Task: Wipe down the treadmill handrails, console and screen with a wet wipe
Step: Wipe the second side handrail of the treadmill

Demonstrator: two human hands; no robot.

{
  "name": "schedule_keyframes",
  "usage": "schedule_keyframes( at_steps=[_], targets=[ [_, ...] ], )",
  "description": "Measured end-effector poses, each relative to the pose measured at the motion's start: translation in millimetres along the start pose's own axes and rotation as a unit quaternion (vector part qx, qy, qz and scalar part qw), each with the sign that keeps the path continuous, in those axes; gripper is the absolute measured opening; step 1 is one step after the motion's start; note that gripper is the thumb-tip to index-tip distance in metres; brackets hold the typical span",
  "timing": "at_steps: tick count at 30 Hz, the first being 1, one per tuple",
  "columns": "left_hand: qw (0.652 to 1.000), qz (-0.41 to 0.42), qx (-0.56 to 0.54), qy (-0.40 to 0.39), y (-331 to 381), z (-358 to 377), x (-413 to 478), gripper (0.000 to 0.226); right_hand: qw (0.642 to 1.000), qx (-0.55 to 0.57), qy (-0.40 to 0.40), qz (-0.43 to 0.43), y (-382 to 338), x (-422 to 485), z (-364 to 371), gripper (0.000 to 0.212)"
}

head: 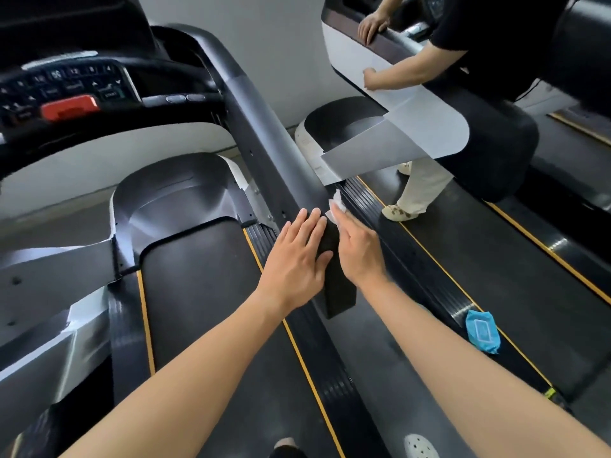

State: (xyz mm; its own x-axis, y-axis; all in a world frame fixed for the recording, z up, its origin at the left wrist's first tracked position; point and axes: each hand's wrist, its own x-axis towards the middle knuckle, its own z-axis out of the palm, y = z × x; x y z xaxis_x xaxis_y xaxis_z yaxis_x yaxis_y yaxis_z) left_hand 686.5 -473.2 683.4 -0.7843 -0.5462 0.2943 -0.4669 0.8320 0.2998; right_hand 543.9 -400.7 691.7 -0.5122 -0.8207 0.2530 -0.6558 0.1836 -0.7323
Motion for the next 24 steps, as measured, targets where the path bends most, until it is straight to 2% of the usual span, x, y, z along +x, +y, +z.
schedule_keyframes(
  at_steps=[4, 9, 14, 18, 24],
  targets=[
    [0.996, -0.022, -0.044, 0.068, 9.9, 16.7, -3.5, 0.063, 0.994, 0.063, 0.012, -0.09, 14.4, 10.6, 4.2, 0.041],
    [0.967, -0.082, -0.083, 0.226, 33.9, 61.3, 1.4, 0.053, 0.961, 0.165, 0.052, -0.216, 58.8, -6.7, 16.6, 0.042],
    [0.954, -0.177, -0.031, 0.242, 70.1, 65.2, 5.7, 0.051, 0.953, 0.198, -0.021, -0.228, 70.8, -4.6, 3.9, 0.042],
    [0.944, -0.222, 0.06, 0.239, 92.5, 68.0, -0.8, 0.049, 0.952, 0.245, -0.074, -0.168, 65.1, 11.9, -10.4, 0.037],
    [0.933, -0.266, 0.1, 0.221, 117.8, 84.5, -19.7, 0.059, 0.942, 0.296, -0.09, -0.128, 113.3, -58.0, -0.4, 0.049]
  ],
)
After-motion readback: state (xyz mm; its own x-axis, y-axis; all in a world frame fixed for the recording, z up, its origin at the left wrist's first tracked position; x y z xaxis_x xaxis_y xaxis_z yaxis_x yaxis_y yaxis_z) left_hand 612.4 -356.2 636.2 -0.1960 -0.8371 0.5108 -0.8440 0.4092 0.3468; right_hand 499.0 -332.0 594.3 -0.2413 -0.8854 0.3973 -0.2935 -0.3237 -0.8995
